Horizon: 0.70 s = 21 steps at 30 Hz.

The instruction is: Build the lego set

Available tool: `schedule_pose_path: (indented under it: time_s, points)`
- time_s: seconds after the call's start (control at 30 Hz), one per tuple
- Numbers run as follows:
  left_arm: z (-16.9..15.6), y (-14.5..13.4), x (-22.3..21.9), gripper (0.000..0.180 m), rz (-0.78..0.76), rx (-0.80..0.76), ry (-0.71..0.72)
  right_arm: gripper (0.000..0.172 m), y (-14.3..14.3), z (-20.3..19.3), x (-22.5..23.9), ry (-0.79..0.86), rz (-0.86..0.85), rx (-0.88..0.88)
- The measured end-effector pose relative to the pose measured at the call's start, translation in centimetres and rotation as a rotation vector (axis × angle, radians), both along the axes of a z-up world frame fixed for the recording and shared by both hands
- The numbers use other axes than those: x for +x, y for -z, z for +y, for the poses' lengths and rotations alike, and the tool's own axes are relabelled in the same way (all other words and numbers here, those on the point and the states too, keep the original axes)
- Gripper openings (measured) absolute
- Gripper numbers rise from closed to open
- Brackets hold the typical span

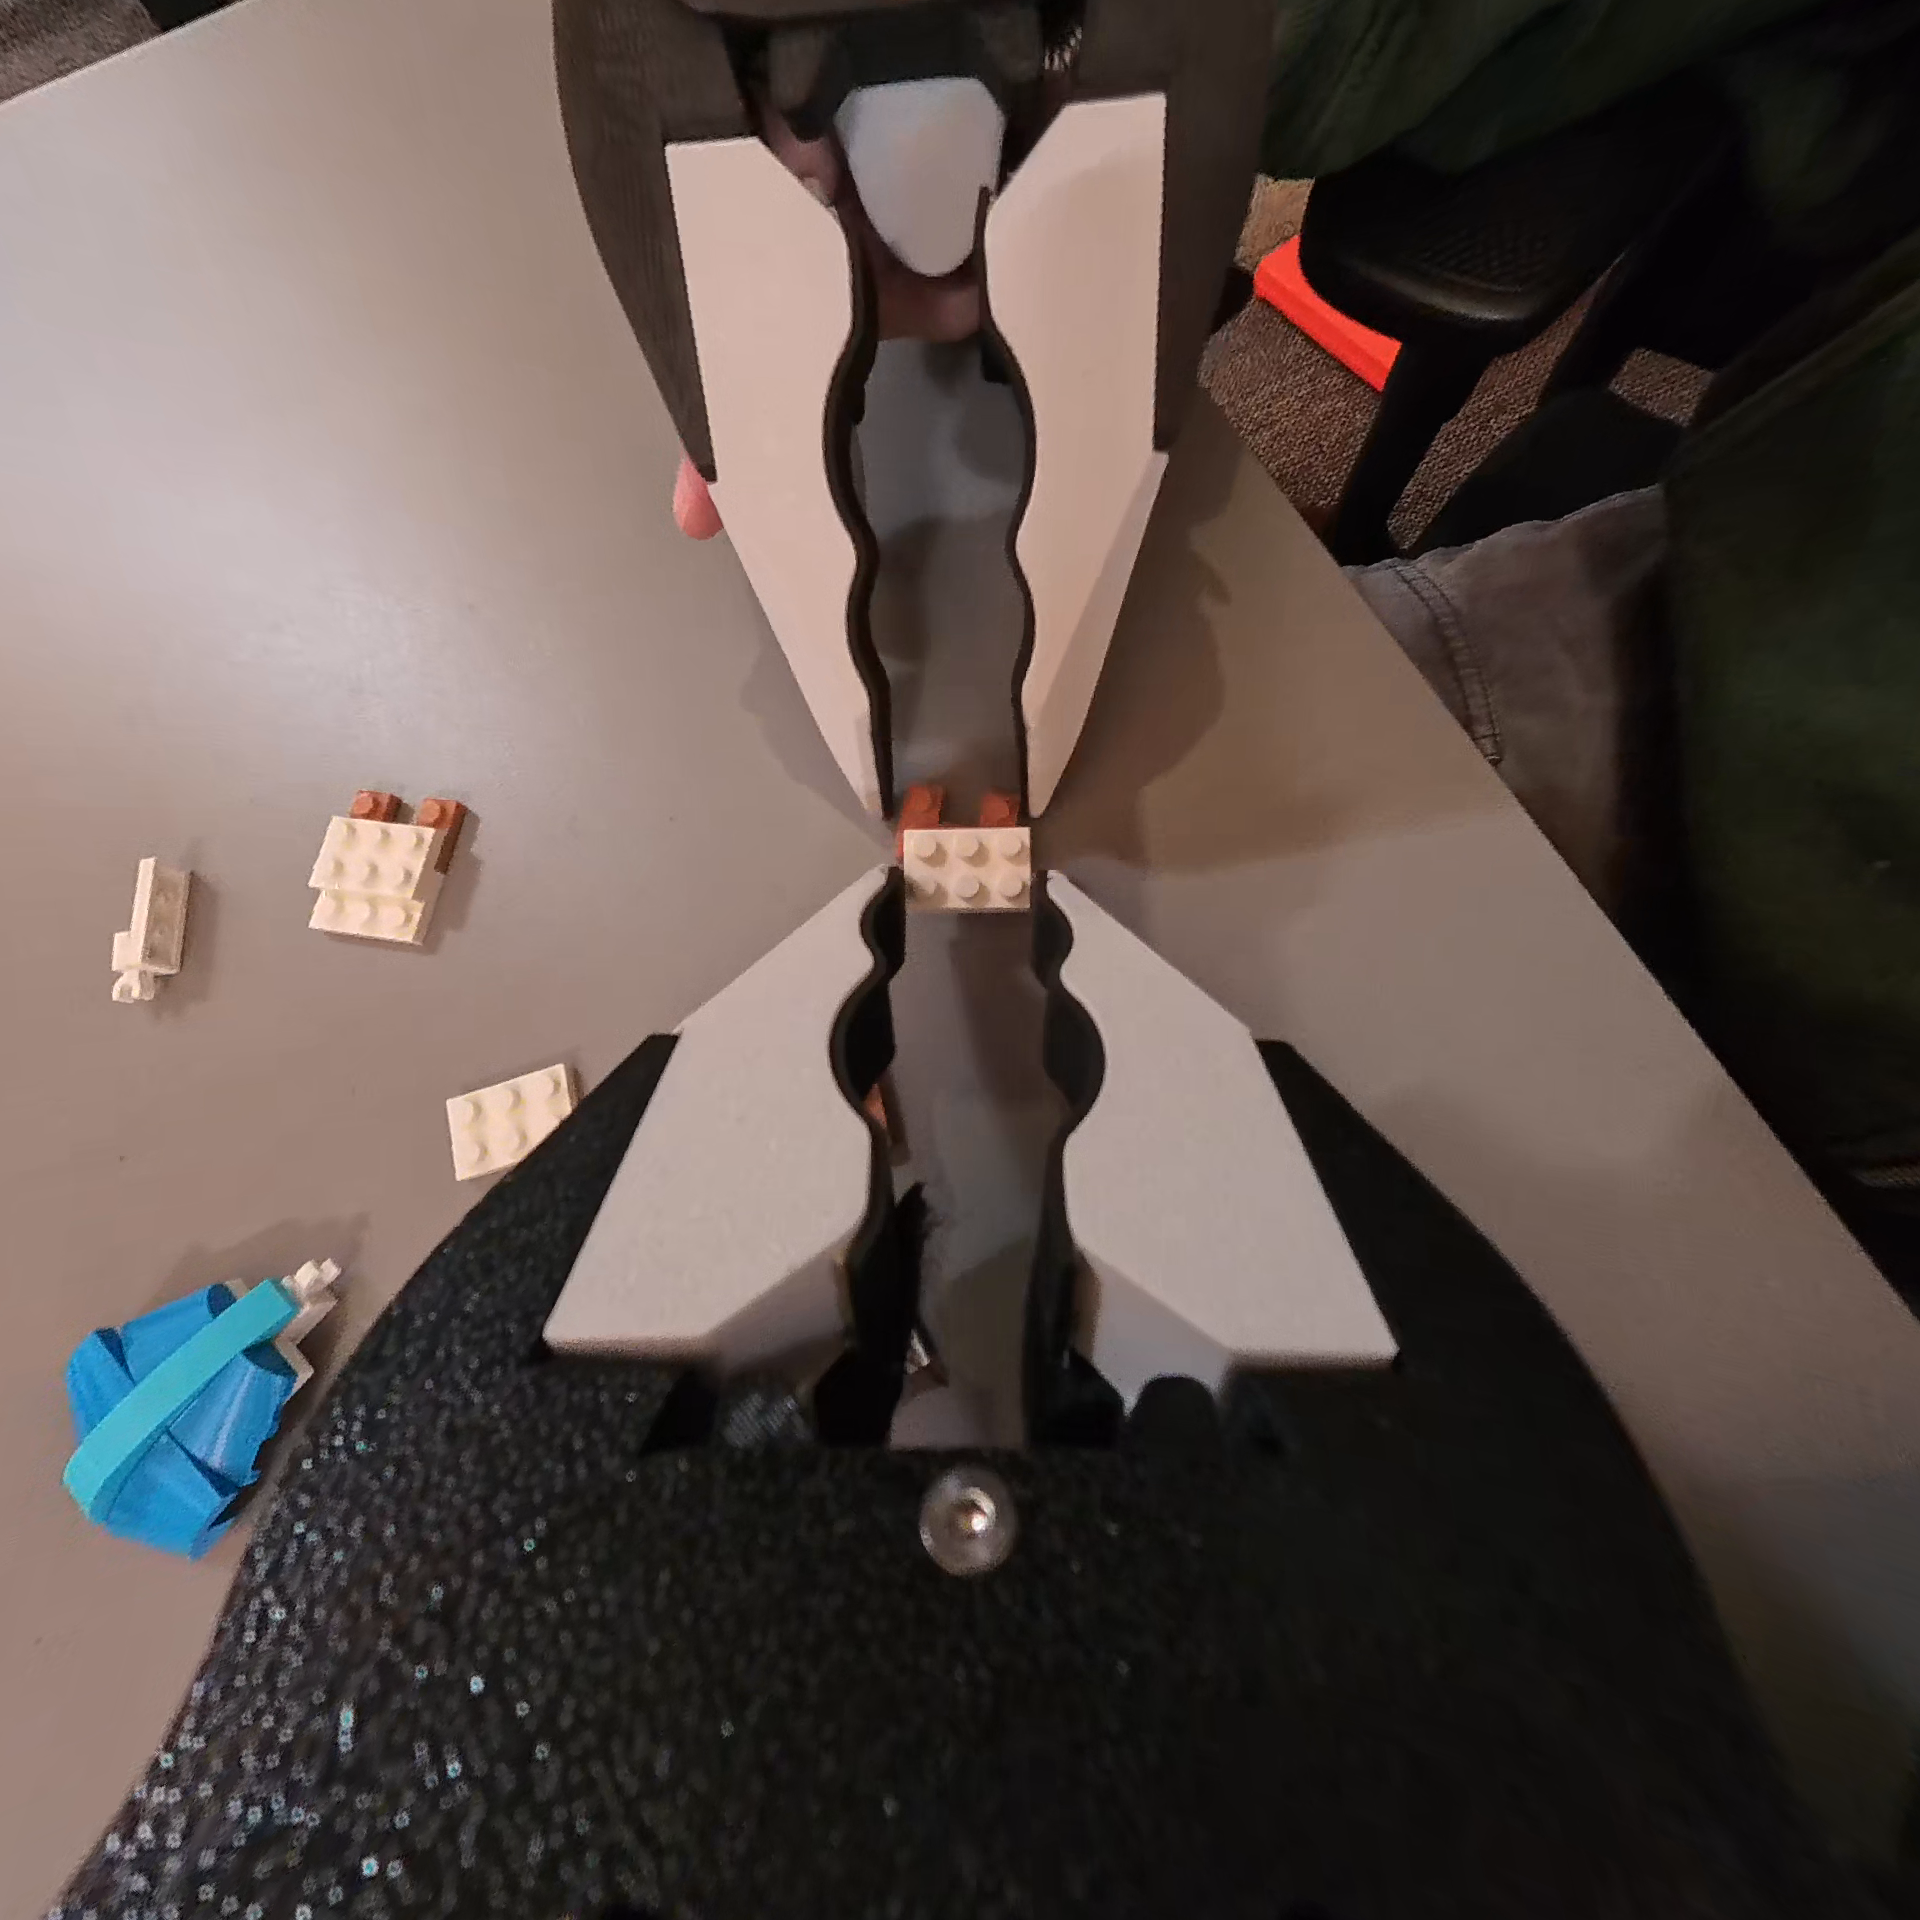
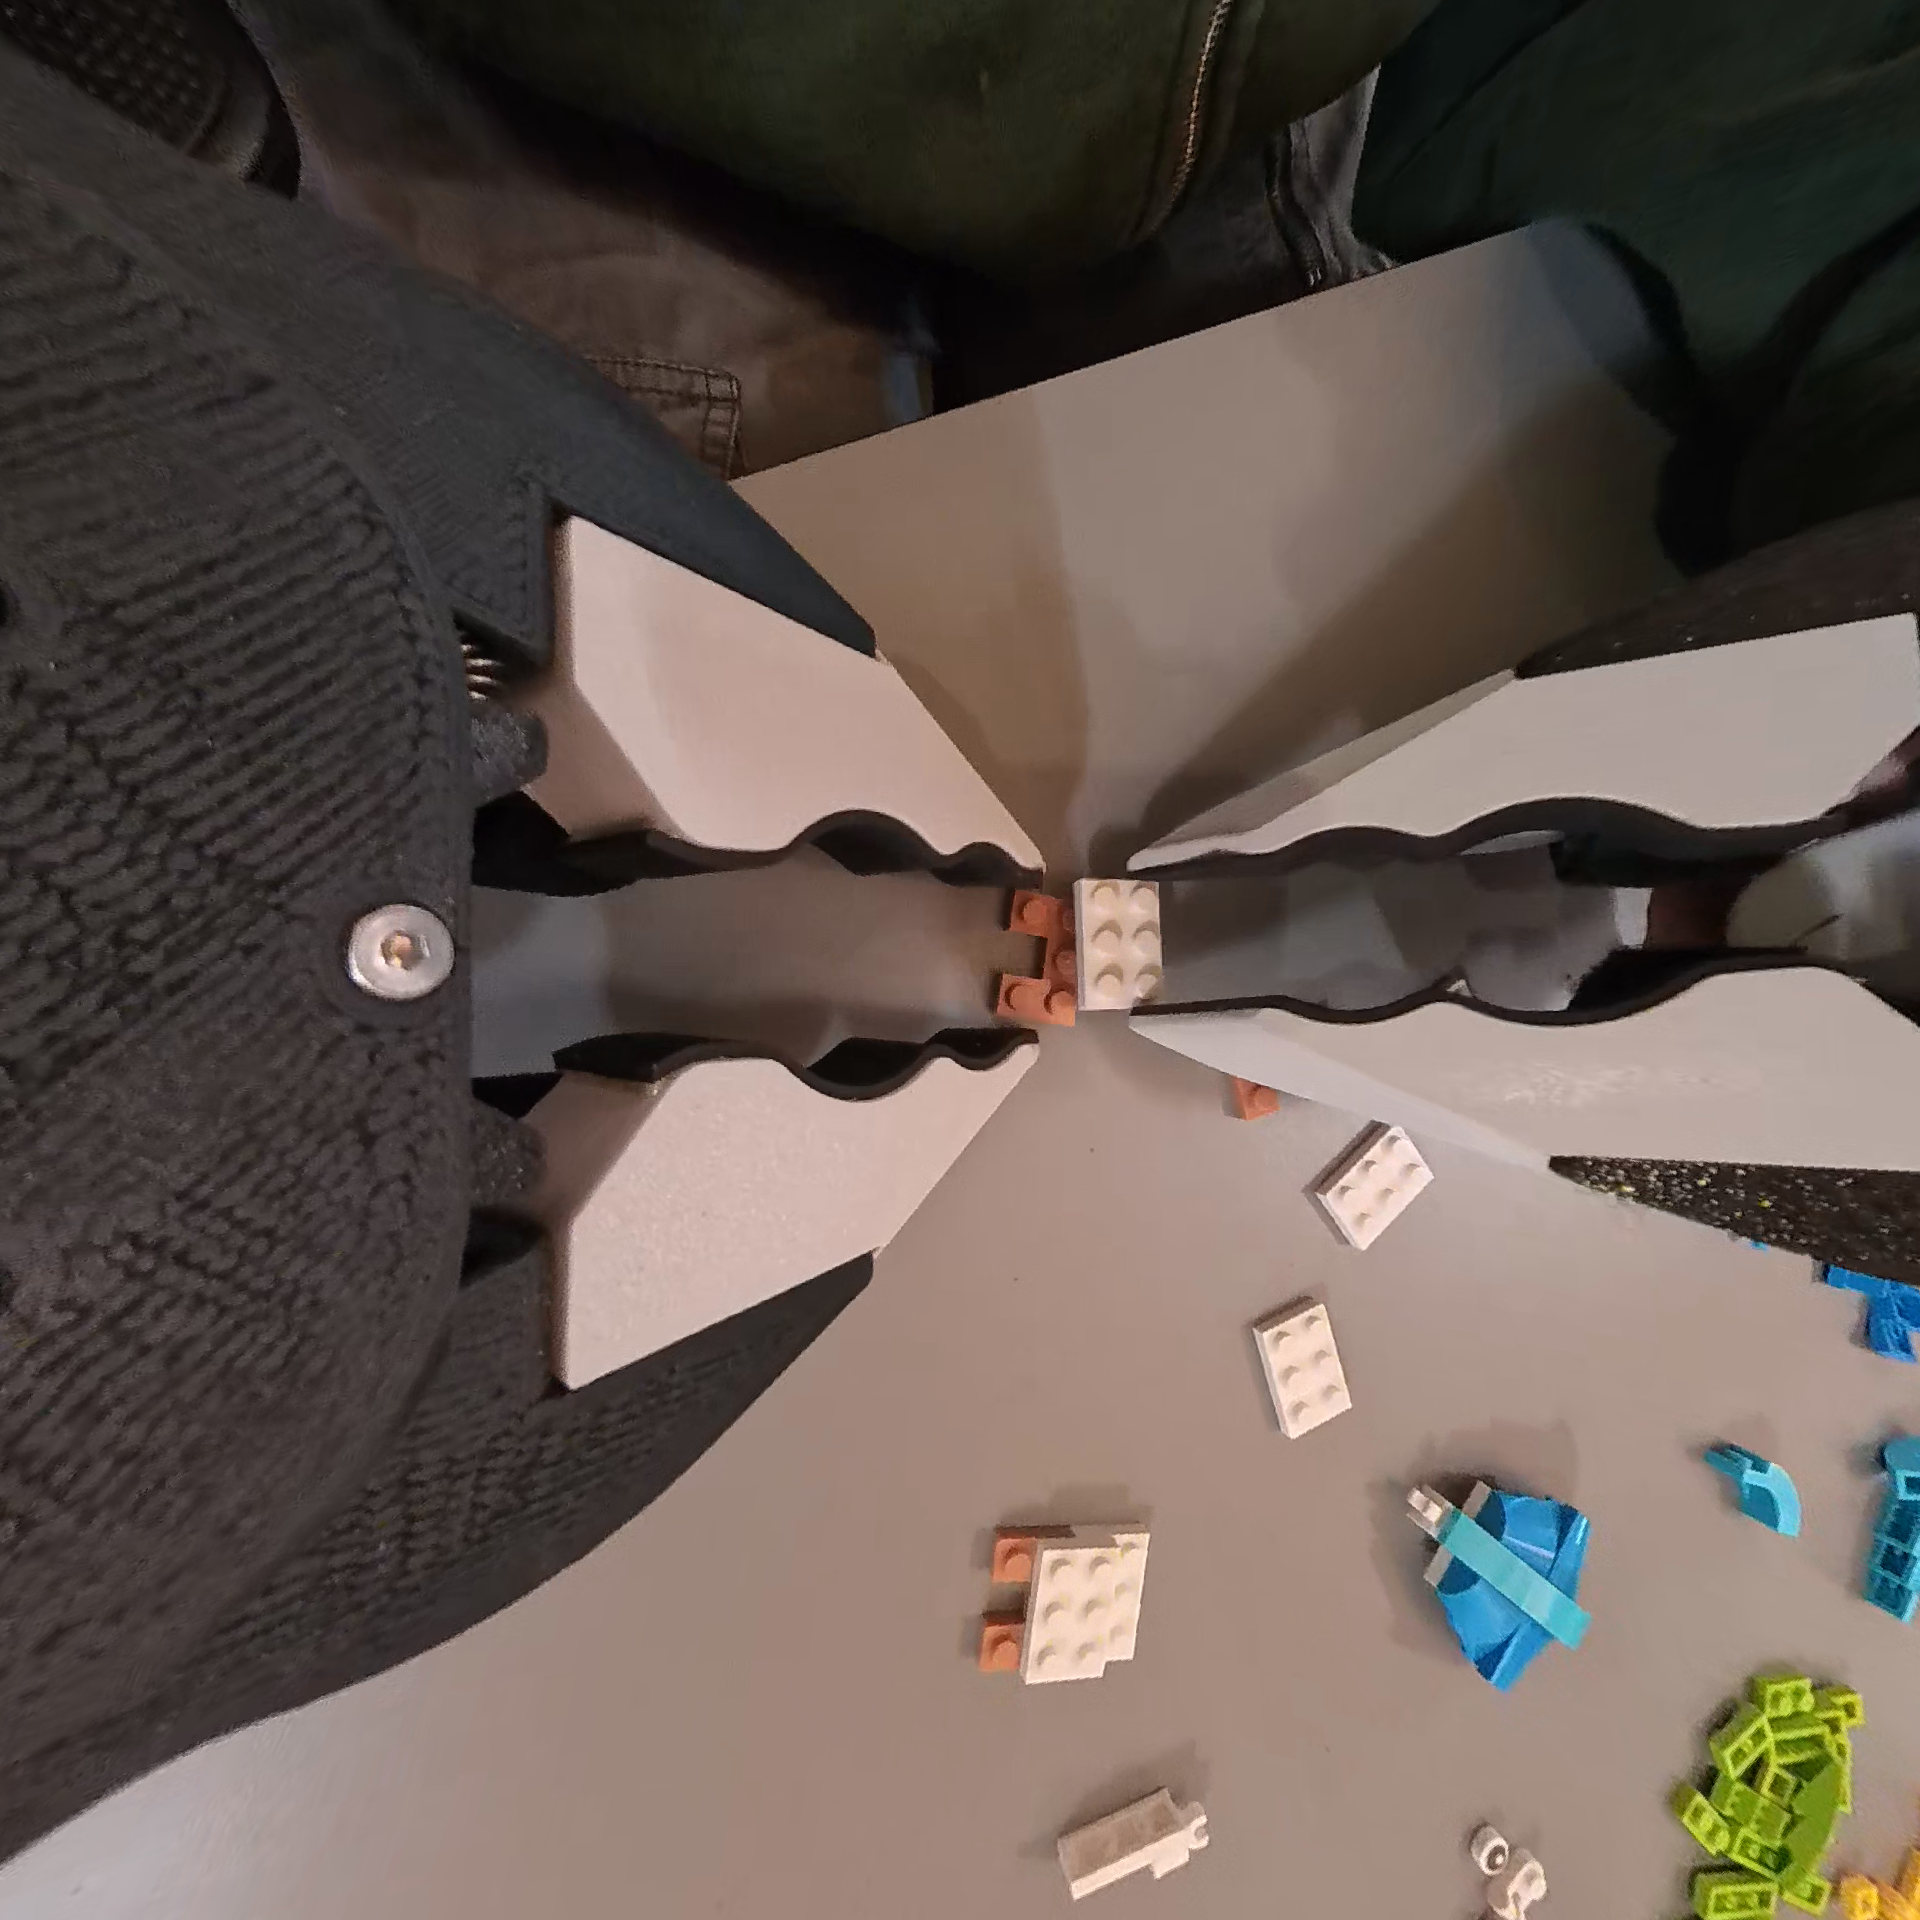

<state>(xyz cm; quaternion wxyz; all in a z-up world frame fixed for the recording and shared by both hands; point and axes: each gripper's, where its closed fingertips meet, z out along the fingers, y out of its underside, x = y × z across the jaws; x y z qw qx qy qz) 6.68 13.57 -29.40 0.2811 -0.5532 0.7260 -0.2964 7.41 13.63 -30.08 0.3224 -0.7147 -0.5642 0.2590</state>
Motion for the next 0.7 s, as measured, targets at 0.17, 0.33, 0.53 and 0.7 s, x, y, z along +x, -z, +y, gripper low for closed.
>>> schedule_pose_path:
  time_s: [0.17, 0.33, 0.53, 0.7]
  points:
    - [0.1, 0.3, -0.1, 0.022, 0.016, 0.003, -0.004, 0.029, 0.0, -0.2, -0.3, -0.004, 0.002, -0.006]
    - [0.0, 0.3, -0.1, 0.022, 0.014, 0.005, 0.004, 0.025, 0.0, -0.2, -0.3, -0.017, 0.004, 0.007]
    - [-0.5, 0.5, -0.1, 0.022, 0.029, -0.013, 0.015, 0.024, 0.0, -0.7, -0.7, -0.072, 0.021, -0.004]
    - [-0.9, 0.6, -0.4, 0.022, 0.051, -0.031, 0.020, 0.024, 0.0, -1.2, -1.0, -0.105, 0.016, 0.005]
